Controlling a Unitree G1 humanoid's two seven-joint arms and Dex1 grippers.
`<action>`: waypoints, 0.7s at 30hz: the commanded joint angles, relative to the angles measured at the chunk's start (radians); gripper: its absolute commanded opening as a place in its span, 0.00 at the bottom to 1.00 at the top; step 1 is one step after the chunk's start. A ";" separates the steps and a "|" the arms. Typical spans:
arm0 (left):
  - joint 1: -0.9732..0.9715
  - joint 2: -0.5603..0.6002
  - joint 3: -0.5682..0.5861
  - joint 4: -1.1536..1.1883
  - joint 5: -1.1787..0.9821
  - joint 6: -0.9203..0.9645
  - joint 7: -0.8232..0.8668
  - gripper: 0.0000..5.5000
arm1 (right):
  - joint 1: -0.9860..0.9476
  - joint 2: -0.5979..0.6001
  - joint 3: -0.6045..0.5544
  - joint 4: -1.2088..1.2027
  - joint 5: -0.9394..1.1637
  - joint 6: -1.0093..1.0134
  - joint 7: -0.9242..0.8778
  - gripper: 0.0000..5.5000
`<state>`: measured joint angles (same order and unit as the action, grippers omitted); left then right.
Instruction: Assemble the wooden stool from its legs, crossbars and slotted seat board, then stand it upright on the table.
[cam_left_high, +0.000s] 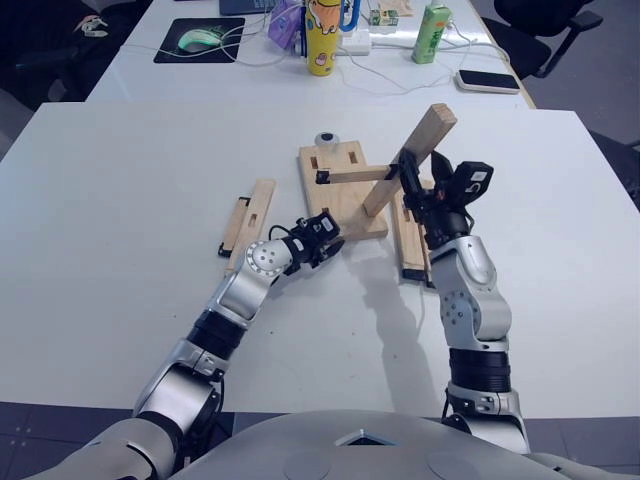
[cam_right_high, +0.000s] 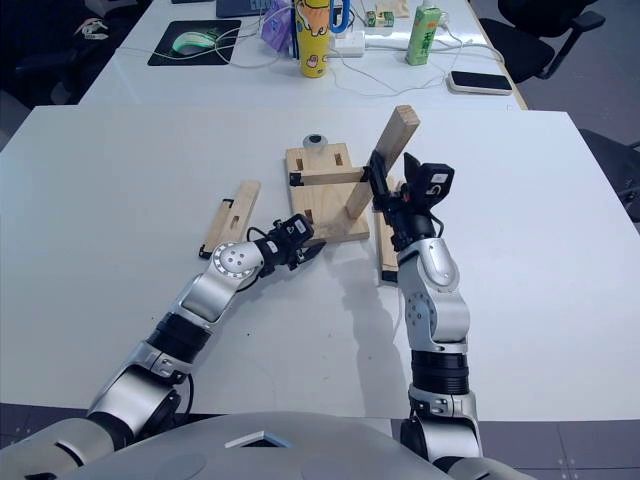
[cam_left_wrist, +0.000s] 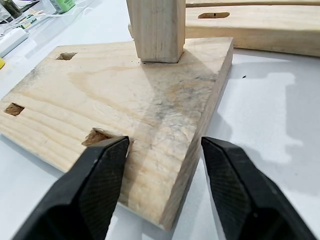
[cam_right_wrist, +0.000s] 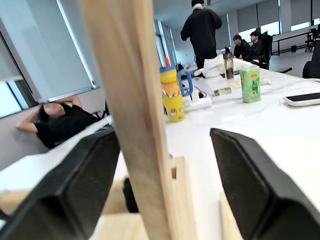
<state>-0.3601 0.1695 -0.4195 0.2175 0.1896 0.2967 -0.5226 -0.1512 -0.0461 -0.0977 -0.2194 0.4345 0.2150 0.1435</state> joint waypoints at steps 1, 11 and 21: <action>0.031 0.016 -0.009 0.064 0.014 0.022 -0.002 0.49 | -0.083 0.011 -0.045 -0.104 0.097 0.064 -0.036 0.59; 0.008 0.022 0.005 0.110 0.015 0.005 0.007 0.49 | -0.559 -0.217 -0.171 -0.101 0.149 0.142 -0.044 0.41; 0.008 0.021 0.021 0.114 0.006 0.006 0.008 0.49 | -0.430 -0.139 0.082 0.369 -0.025 0.276 -0.014 0.11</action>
<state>-0.3940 0.1666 -0.4004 0.2902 0.1862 0.2517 -0.5115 -0.7284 -0.2037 -0.1276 -0.0124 0.4826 0.3764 0.1187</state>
